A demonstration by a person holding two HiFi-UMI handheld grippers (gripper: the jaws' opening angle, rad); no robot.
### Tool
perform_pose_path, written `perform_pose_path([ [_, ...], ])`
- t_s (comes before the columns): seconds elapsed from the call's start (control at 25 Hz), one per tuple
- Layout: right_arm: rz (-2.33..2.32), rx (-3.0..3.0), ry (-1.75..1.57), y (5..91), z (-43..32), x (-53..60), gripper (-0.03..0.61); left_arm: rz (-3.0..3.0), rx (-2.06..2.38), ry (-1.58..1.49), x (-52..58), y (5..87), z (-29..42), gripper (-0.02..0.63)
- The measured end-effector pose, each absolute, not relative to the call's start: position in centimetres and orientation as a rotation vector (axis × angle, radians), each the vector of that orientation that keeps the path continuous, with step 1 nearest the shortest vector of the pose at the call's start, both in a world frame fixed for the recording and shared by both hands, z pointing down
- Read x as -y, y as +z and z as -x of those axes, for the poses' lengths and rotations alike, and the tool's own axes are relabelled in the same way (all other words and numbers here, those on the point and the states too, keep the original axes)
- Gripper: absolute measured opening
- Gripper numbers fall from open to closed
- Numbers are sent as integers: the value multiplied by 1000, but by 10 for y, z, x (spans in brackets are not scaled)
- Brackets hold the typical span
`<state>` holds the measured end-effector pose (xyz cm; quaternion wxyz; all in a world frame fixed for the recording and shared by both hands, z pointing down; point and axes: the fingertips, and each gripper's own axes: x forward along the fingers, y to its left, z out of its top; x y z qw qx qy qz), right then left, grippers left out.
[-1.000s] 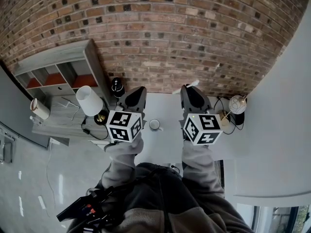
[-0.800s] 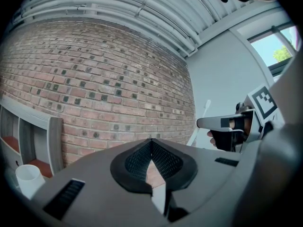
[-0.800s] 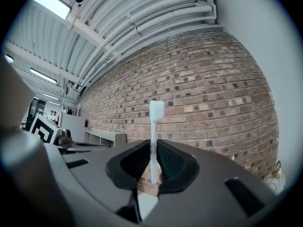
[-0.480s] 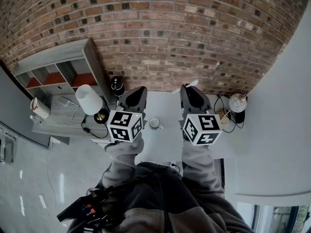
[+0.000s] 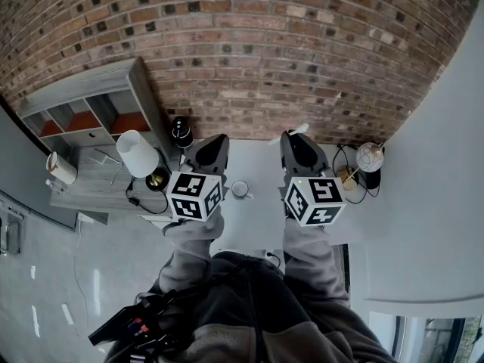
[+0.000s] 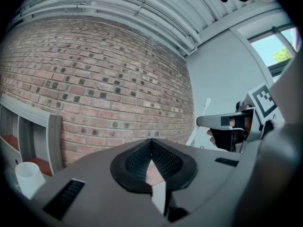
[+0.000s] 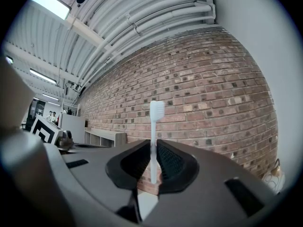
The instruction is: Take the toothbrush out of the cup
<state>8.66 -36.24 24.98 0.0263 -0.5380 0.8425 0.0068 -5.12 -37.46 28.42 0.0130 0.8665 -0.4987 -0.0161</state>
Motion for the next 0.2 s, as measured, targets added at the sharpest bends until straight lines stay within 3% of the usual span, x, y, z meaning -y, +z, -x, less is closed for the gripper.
perform_pose_path([
  [0.2,1667,-2603,25,250,-85,361,46,-2704,1545,-48,374,285,52,5],
])
